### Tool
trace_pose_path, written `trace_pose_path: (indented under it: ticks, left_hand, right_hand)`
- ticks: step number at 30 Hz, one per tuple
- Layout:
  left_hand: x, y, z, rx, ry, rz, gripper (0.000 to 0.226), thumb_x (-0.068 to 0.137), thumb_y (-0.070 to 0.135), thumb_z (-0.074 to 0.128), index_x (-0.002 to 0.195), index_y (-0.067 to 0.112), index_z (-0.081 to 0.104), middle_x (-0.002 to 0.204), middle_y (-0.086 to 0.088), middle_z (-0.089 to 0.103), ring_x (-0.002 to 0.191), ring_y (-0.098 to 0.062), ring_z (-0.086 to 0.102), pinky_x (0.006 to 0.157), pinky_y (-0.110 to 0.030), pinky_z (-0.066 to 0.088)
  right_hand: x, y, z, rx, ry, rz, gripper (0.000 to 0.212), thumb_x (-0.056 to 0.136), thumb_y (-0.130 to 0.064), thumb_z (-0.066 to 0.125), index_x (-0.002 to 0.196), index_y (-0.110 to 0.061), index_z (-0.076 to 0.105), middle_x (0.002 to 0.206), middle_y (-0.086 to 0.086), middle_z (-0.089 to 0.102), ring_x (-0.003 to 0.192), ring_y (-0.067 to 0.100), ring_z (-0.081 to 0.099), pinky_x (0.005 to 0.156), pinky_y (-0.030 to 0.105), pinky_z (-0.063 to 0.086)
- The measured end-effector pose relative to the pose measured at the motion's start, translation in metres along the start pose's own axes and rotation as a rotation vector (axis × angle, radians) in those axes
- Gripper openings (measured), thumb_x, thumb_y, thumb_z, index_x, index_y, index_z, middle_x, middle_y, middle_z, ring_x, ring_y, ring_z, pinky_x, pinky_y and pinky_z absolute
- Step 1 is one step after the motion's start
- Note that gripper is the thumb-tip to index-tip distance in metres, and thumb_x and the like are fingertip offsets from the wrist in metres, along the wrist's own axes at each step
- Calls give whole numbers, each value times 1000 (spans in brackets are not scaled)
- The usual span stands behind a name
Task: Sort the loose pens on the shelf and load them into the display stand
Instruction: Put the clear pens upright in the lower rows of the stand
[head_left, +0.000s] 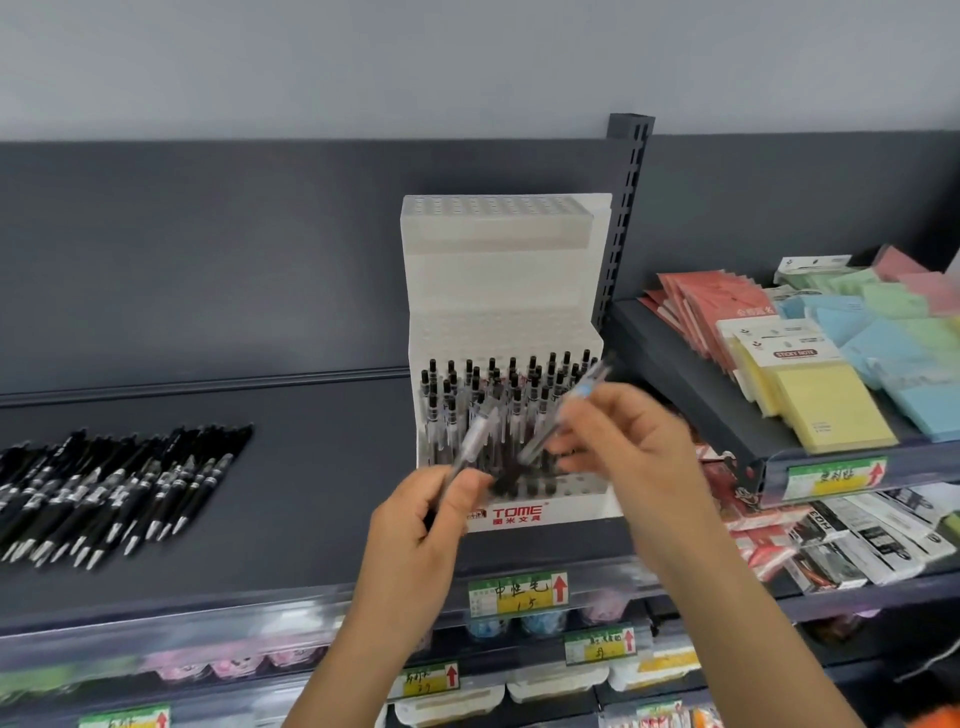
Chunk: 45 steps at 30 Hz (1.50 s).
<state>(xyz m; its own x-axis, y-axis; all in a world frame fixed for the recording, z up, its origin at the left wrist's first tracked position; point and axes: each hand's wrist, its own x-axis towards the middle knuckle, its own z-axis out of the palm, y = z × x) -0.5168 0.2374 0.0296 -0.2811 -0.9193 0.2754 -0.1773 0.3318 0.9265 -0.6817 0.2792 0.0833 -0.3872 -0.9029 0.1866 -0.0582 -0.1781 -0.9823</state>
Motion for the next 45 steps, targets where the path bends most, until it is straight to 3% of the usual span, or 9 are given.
trace_pose_path:
  ticks: [3, 11, 15, 22, 28, 32, 36, 41, 45]
  left_hand:
    - [2, 1, -8, -1, 120, -2, 33, 78, 56, 41, 85, 35, 66, 83, 4, 68, 77, -10, 62, 72, -35, 55]
    - [2, 7, -11, -40, 179, 9, 32, 82, 48, 41, 87, 29, 66, 83, 15, 68, 77, -4, 64, 68, -26, 55]
    - [1, 8, -12, -45, 180, 7, 30, 83, 45, 42, 86, 29, 67, 78, 14, 68, 74, -6, 63, 67, -25, 54]
    - [-1, 11, -13, -19, 180, 9, 30, 84, 45, 42, 86, 29, 67, 66, 1, 59, 57, -15, 52, 57, -30, 46]
    - [-1, 12, -14, 36, 172, 25, 30, 86, 45, 38, 94, 33, 64, 41, 6, 33, 38, -6, 30, 41, -12, 26]
    - [-1, 7, -12, 9, 151, 27, 39, 90, 50, 27, 105, 41, 62, 52, 8, 31, 46, -4, 31, 47, -17, 30]
    - [1, 12, -6, 36, 59, 80, 33, 86, 47, 31, 102, 42, 60, 63, 10, 42, 54, 1, 44, 52, -12, 35]
    - [1, 7, 10, 189, -100, 195, 21, 85, 53, 38, 98, 57, 54, 85, 16, 53, 75, -4, 53, 65, -11, 42]
    - [-2, 5, 16, 204, -182, 227, 21, 86, 53, 41, 99, 63, 53, 84, 14, 51, 75, -6, 52, 65, -12, 40]
  right_hand:
    - [11, -9, -22, 14, 200, -55, 5, 87, -13, 61, 82, -11, 60, 77, 3, 71, 67, 10, 66, 57, 16, 53]
    - [24, 5, -39, -321, 394, -228, 10, 80, -18, 73, 81, -20, 63, 75, -1, 69, 71, 15, 66, 71, 31, 57]
    - [28, 10, -34, -394, 389, -282, 12, 81, -22, 72, 79, -26, 61, 75, -8, 66, 72, 11, 64, 71, 29, 53]
    - [31, 35, -24, -594, 252, -210, 11, 81, -22, 72, 81, -19, 61, 73, -11, 63, 70, -1, 59, 63, 5, 44]
    - [32, 47, -25, -660, 184, -158, 13, 82, -25, 70, 80, -17, 61, 73, -9, 60, 70, 0, 56, 60, 7, 43]
    - [26, 39, -27, -674, 197, -141, 13, 81, -31, 70, 79, -24, 60, 73, -14, 60, 69, 0, 57, 60, 10, 42]
    - [11, 22, -23, -532, 252, -199, 10, 81, -33, 68, 80, -25, 63, 73, -11, 63, 69, 5, 59, 63, 17, 48]
    - [-7, 10, -1, -190, -52, -65, 9, 80, -20, 67, 90, -21, 67, 74, -7, 69, 63, 7, 64, 56, 17, 51]
    - [-12, 12, 0, 22, -83, -3, 9, 78, -15, 65, 88, -13, 65, 70, 1, 70, 64, 12, 66, 57, 19, 52]
